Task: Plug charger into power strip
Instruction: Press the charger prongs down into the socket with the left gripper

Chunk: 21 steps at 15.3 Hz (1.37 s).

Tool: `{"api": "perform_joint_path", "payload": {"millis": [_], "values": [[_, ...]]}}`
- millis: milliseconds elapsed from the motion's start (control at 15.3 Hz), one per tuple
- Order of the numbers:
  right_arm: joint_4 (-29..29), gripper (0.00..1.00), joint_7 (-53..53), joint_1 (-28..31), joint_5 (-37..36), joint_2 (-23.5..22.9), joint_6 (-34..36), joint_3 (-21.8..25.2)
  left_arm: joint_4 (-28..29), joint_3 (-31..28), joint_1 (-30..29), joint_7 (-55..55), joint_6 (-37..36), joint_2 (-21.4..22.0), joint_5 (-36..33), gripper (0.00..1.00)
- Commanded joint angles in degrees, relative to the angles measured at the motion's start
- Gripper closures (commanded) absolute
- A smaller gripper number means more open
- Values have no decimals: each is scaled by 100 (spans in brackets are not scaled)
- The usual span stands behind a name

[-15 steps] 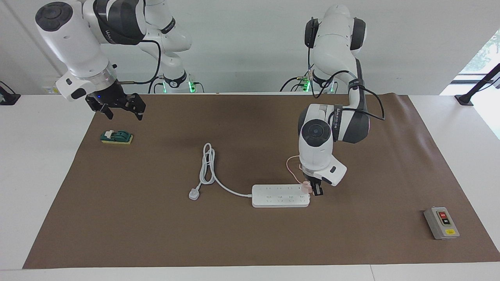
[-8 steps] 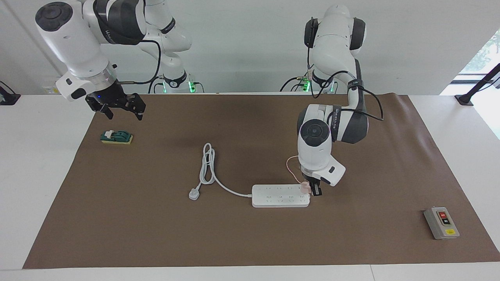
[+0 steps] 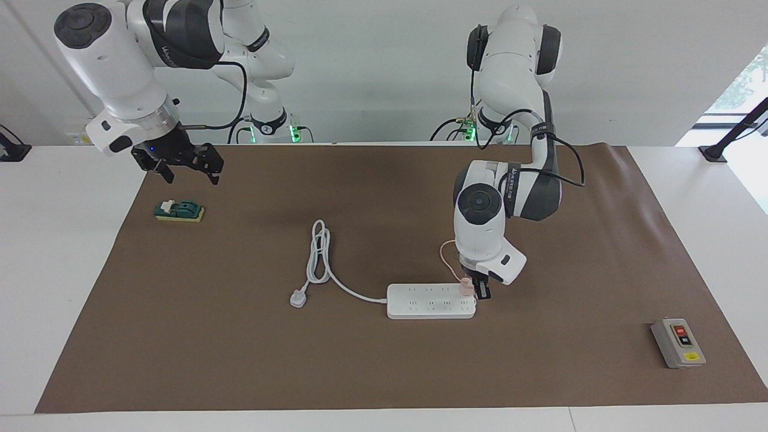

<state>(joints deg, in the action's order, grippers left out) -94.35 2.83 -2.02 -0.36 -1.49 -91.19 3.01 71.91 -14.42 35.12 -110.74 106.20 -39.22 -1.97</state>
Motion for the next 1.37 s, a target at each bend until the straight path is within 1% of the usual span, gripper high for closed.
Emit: {"api": "perform_joint_path", "payload": {"millis": [0, 262, 589, 1308], "values": [[22, 0, -90, 61, -114, -9, 67, -46, 332, -70, 109, -79, 208, 195, -40, 100], [22, 0, -90, 70, -114, -9, 67, -46, 376, -61, 109, -79, 261, 204, -40, 100], [22, 0, -99, 70, -114, -9, 84, -38, 613, -26, 135, -62, 392, 309, -40, 100], [22, 0, -99, 70, -114, 0, 111, -20, 675, -17, 118, -53, 436, 353, -40, 100]]}}
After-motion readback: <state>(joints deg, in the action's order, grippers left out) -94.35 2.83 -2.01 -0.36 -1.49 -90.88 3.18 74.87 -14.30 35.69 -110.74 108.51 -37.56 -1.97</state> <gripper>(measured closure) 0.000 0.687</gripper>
